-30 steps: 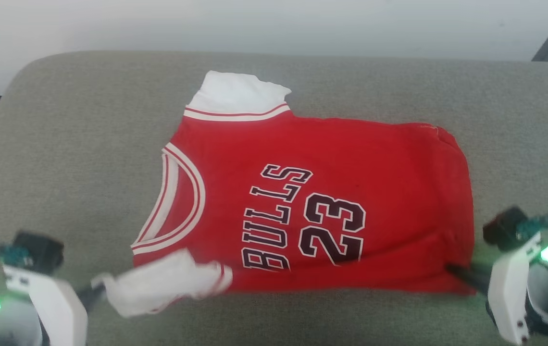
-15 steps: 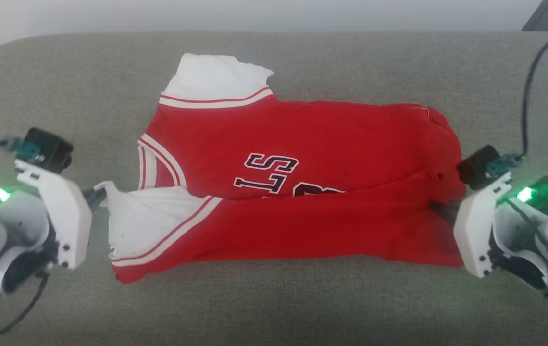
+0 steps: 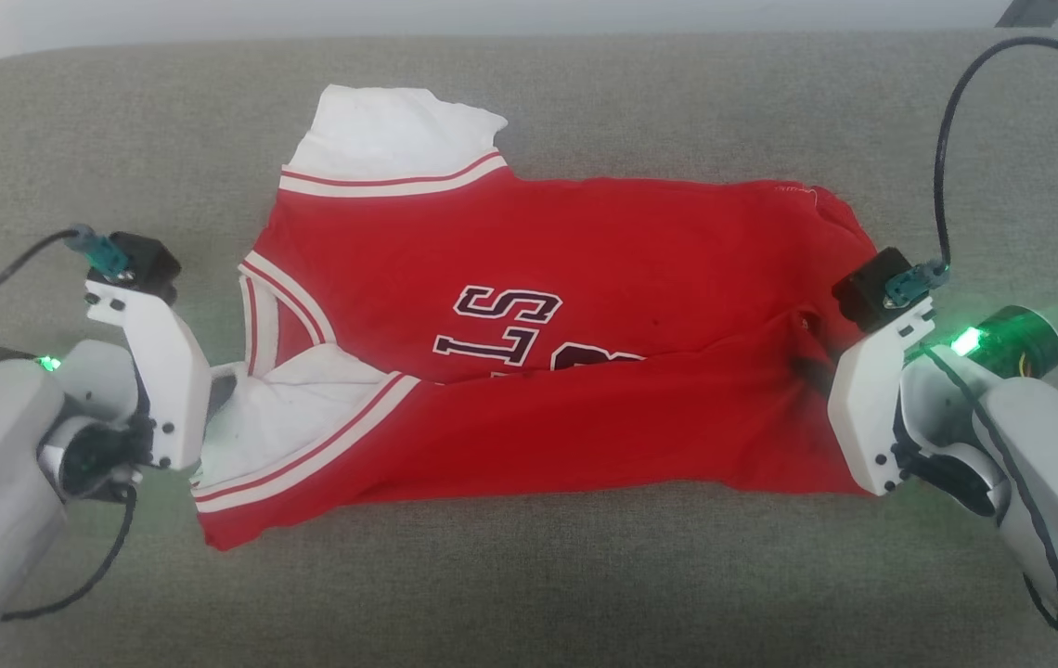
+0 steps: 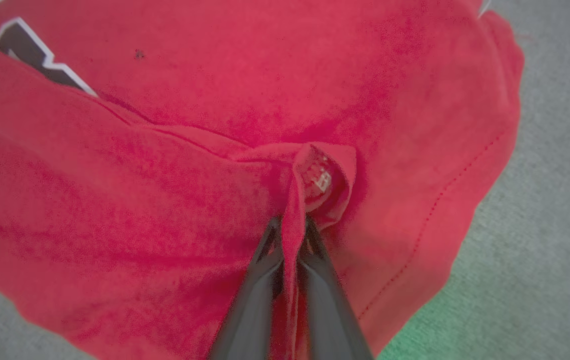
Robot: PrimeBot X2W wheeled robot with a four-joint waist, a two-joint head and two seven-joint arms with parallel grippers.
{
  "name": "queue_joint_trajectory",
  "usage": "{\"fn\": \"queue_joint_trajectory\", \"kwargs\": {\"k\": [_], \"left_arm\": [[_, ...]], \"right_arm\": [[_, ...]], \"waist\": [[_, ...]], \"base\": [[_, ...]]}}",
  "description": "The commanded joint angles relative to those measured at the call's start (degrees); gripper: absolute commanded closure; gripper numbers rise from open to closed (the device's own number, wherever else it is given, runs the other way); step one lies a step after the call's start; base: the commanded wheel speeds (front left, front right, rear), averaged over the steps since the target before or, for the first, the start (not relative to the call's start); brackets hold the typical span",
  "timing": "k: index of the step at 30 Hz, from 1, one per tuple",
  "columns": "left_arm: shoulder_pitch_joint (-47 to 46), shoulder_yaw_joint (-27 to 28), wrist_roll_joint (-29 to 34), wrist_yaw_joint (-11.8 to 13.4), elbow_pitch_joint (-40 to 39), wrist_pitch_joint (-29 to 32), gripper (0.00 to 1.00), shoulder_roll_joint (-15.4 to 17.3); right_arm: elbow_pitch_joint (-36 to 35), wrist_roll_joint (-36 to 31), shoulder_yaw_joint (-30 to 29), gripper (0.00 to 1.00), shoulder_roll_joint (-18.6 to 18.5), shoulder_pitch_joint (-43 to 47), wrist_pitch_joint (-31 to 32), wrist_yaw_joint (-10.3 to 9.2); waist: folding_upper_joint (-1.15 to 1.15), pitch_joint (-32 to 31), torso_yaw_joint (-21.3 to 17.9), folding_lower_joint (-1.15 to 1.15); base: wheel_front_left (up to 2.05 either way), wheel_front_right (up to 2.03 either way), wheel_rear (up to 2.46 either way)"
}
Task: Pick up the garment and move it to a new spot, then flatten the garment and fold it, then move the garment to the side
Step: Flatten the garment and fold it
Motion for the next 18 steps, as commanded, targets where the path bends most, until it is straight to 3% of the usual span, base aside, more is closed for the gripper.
{"fn": "queue_joint_trajectory", "kwargs": {"k": [1,2,8,13,18], "left_arm": [[-1.37,0.69,-1.36,-0.36,1.47,0.15,0.00,-0.62],[-1.65,0.84,-1.80,-0.55,2.31,0.50,0.00,-1.04],[-2.89,1.10,-2.75,-0.80,3.53,2.61,0.00,-0.68],[-2.59,1.27,-3.54,1.43,0.23,5.10,0.00,1.12],[-0.54,1.57,-4.30,5.32,-6.75,7.35,0.00,4.01]], "right_arm": [[0.90,-0.31,0.35,0.14,0.43,-0.44,-0.95,-0.11],[1.06,-0.28,0.06,0.00,0.53,-0.67,-1.51,-0.11],[-0.08,-0.63,-1.86,0.00,0.27,-0.19,-6.24,-0.10],[-1.96,-2.41,-6.20,0.00,0.26,2.26,-11.15,-0.10],[-4.56,-6.44,-13.16,0.00,1.45,5.70,-17.03,-0.11]], "waist": [[0.00,-0.17,-0.04,0.00],[0.00,-0.32,-0.05,0.00],[0.00,-1.90,0.37,0.00],[0.00,-3.24,1.01,0.00],[0.00,-4.08,1.52,0.00]], "base": [[0.00,0.00,0.00],[0.00,0.00,0.00],[0.00,0.00,0.00],[0.00,0.00,0.00],[0.00,0.00,0.00]]}}
